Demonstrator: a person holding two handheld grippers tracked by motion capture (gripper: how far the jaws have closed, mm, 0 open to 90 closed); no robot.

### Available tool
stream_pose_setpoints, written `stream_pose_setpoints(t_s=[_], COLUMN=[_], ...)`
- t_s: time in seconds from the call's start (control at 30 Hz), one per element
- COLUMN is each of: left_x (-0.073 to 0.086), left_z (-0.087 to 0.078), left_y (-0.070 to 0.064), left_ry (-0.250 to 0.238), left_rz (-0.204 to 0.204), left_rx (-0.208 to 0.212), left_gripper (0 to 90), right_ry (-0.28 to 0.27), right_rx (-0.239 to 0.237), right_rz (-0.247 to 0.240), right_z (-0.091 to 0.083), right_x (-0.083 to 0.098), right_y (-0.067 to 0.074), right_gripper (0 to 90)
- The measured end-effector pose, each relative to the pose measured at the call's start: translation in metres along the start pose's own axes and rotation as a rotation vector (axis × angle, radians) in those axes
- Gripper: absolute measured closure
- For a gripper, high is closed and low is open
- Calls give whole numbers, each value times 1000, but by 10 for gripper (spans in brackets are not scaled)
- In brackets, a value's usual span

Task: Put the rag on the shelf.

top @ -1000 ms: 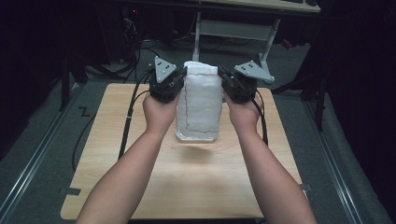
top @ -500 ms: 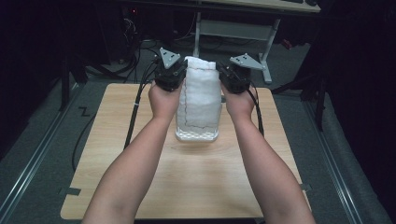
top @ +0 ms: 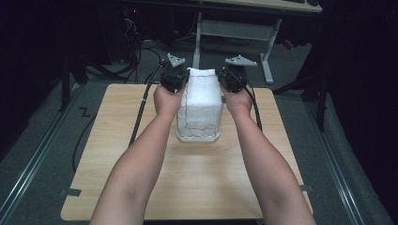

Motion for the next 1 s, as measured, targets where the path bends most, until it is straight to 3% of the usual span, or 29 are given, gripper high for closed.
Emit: stream_pose_setpoints(t_s=[0.1, 0.2, 0.33, 0.6, 0.77, 1.0], left_x=[4, 6, 5, 3, 6, 13], left_z=[1, 1, -1, -8, -15, -28], left_y=[2, 5, 4, 2, -2, -4], left_ry=[-2, 4, 5, -12, -12, -29], left_rz=[-14, -43, -32, -38, -16, -22], left_rx=[-5, 26, 33, 33, 29, 21], left_gripper=[797, 694, 600, 549, 539, 520], right_ry=[19, 42, 43, 39, 45, 29], right_rx=[14, 9, -1, -4, -16, -15], right_rz=[-17, -17, 0, -3, -3, -9], right_z=[5, 8, 9, 5, 2, -11], right_x=[6, 10, 10, 8, 9, 12], right_y=[3, 4, 5, 6, 4, 6], right_gripper=[857, 807, 763, 713, 667, 623])
Point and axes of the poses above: each handheld gripper's, and its own axes: z roughly forward along the jaws, x roughly out of its underside, y roughly to its left, the point moved 2 cm from there along z, roughly forward along the jaws, and after that the axes turned 15 degrees about x, right-handed, at the moved point
